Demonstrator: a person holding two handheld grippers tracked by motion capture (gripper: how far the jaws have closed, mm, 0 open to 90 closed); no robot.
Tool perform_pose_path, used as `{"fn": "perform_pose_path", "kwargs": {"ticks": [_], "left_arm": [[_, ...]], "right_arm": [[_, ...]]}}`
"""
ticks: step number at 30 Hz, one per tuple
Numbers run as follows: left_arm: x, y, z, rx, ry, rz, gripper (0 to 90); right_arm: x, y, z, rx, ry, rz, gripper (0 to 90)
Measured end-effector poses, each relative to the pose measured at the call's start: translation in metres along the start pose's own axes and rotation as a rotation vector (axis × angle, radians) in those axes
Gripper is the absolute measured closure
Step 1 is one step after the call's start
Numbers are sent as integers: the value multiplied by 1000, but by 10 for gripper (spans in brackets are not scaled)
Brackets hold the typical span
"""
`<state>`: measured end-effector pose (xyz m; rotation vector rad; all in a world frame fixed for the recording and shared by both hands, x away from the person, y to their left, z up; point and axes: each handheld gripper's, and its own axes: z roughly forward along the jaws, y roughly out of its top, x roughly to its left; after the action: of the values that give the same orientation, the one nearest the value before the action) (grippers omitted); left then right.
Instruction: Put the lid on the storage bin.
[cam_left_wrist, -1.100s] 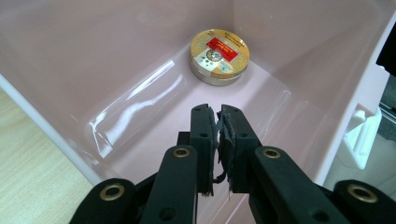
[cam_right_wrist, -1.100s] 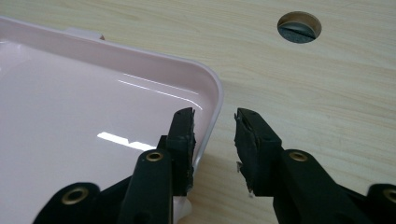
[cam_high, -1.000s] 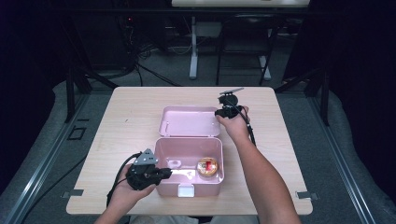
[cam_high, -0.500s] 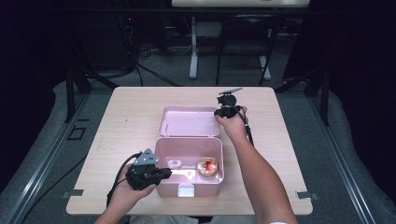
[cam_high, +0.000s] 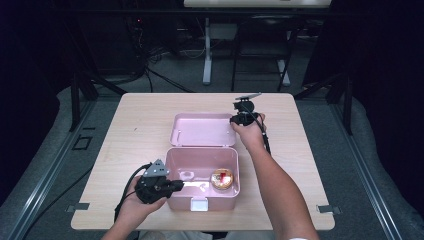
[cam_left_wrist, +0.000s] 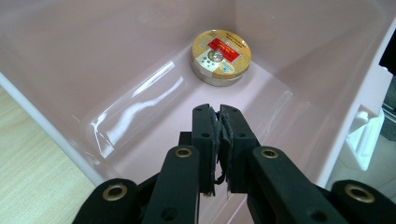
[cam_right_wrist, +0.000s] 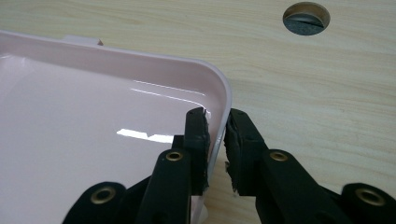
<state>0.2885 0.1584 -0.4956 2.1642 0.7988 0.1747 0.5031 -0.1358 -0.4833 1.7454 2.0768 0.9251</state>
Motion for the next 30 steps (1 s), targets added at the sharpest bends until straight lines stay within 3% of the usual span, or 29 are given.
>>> {"fn": "perform_pose_path", "kwargs": {"ticks": [12,24,30], "left_arm": [[0,0,0,-1,-1,-1,858],[0,0,0,-2,0,0,860],[0,0,0,-2,1,0,859]], "right_arm": [[1,2,-5,-22,4,8,802],[5,7,-15,-49,-7,-13,816],[6,8,-21,-49,-2,8,824]]}}
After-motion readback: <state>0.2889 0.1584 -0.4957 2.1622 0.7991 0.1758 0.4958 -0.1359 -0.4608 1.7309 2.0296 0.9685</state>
